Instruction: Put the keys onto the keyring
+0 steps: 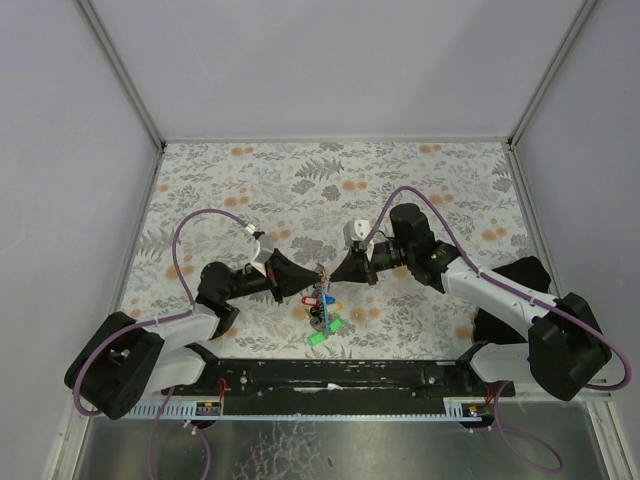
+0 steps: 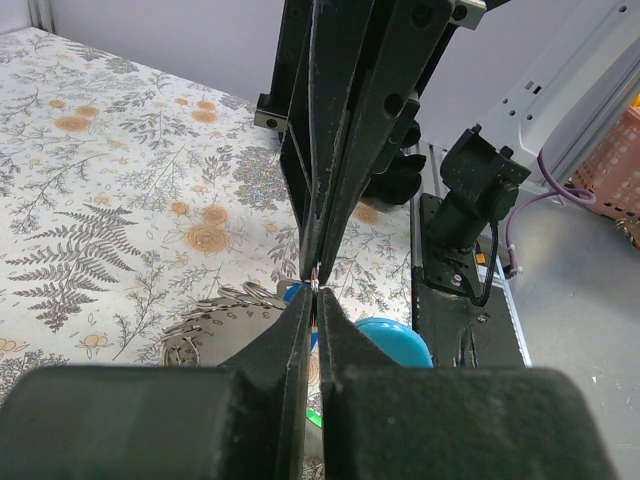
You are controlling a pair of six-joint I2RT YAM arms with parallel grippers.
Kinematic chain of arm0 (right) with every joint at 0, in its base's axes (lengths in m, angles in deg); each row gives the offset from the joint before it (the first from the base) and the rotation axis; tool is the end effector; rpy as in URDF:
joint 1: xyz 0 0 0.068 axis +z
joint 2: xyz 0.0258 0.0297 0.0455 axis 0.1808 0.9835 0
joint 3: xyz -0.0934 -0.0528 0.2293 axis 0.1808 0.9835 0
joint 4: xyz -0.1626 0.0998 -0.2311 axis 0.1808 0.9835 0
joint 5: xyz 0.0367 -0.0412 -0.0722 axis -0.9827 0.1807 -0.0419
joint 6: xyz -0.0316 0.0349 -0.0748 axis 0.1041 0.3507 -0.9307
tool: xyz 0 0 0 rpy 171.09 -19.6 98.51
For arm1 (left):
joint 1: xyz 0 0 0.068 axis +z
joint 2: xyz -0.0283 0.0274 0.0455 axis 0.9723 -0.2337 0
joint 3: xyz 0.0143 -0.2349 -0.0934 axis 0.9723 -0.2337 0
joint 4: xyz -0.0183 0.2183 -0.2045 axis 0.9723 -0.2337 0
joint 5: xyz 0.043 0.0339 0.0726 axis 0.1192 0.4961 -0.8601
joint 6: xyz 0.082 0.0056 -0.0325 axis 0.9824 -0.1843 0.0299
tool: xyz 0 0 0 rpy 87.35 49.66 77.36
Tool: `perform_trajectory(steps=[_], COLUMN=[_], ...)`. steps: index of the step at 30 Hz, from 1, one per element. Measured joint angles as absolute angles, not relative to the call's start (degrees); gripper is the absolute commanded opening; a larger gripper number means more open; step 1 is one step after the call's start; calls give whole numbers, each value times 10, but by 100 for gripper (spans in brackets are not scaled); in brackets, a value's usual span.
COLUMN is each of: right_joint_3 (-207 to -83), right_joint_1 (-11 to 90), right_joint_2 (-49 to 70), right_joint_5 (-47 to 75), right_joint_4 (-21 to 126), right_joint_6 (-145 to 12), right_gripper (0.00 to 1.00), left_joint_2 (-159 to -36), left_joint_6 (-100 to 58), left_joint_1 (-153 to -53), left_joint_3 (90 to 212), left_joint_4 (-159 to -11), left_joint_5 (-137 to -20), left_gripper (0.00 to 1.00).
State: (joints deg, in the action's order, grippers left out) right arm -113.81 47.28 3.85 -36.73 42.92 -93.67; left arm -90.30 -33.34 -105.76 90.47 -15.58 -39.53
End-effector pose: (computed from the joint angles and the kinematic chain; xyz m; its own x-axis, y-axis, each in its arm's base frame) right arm 0.2316 0.2569 0.2189 0.0724 -0.1784 -0.9813 -0.9910 -0.1242 -0.0505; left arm 0.1981 -0.1770 0.1687 -0.1706 -0.2175 -0.9610 0.9617 0.1756 -0.2105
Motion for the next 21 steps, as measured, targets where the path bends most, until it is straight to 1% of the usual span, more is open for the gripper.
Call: perform_trajectory(steps=[21], right_joint_3=[-1138], right_joint_1=[473], right_joint_2=[39], right_joint_5=[-368], right_joint_4=[425], right_joint_6=[-934], right_gripper=[0], left_joint_2=[-903], left_joint_6=[-334], left_joint_1=[-1058], left_joint_3=[905], left_joint_4=[-153], left_joint_5=[-394], left_gripper=[0])
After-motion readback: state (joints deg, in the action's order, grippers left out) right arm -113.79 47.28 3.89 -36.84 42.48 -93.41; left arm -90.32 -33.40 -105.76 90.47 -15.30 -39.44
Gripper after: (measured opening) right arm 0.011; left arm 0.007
